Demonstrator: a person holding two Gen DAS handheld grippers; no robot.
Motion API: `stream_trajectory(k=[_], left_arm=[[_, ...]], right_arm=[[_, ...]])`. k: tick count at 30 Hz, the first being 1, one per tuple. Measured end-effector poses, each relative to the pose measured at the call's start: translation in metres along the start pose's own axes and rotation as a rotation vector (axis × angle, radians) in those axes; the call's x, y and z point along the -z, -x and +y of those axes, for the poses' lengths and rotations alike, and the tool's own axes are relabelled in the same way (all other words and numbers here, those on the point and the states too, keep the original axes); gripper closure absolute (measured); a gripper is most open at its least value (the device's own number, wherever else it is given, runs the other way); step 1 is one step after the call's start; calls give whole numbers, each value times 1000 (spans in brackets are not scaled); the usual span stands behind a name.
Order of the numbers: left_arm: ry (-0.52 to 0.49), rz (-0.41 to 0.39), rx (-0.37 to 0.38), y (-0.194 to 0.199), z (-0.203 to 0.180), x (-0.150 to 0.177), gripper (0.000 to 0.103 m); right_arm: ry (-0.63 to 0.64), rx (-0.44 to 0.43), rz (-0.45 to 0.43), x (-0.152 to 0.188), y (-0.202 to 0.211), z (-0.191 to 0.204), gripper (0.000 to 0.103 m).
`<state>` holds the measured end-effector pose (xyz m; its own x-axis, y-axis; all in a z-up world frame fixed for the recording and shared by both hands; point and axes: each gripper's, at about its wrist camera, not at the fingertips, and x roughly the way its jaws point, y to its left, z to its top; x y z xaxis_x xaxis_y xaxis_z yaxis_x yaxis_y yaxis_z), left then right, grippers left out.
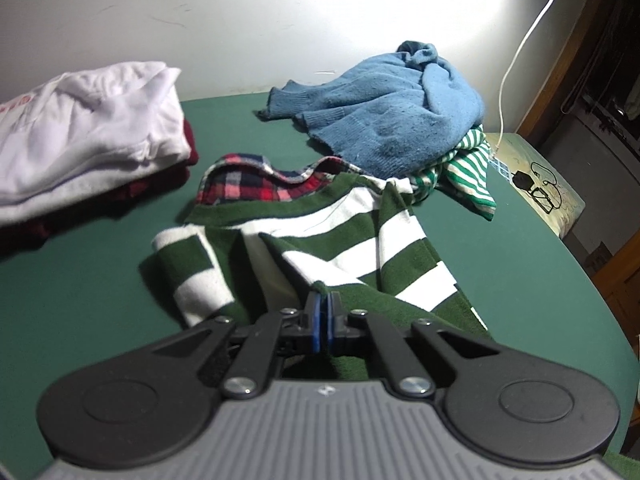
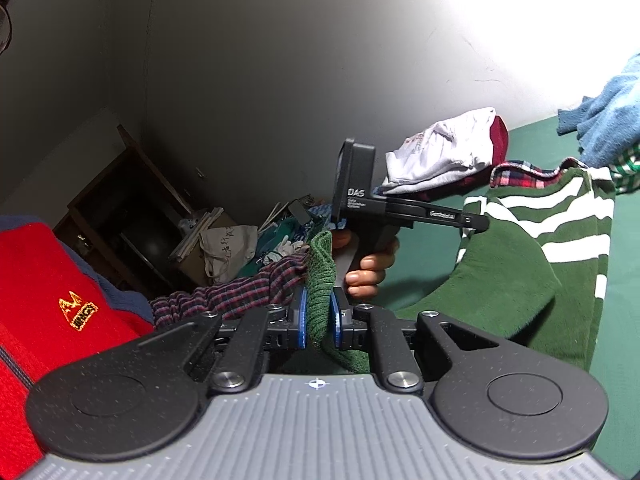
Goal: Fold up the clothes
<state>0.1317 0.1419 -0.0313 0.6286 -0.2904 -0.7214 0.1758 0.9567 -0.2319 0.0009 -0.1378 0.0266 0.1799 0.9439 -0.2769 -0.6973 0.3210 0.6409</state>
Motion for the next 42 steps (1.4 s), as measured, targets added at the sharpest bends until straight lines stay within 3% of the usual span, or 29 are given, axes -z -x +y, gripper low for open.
stream_trajectory(k=[13,26,36,42], left_arm=[[9,37,-106,1,-9,37,103],[-23,29,-155,13,-18,47,103],[-26,51,-180,11,-13,54,102],[-16,69,-182,4,-8,60,102]], right_arm=[[29,85,64,31,4,9,89],[238,93,264,59,-15,28,89],[205,86,292,65,-25,14,89],[210,112,372,75,-37,4,89]])
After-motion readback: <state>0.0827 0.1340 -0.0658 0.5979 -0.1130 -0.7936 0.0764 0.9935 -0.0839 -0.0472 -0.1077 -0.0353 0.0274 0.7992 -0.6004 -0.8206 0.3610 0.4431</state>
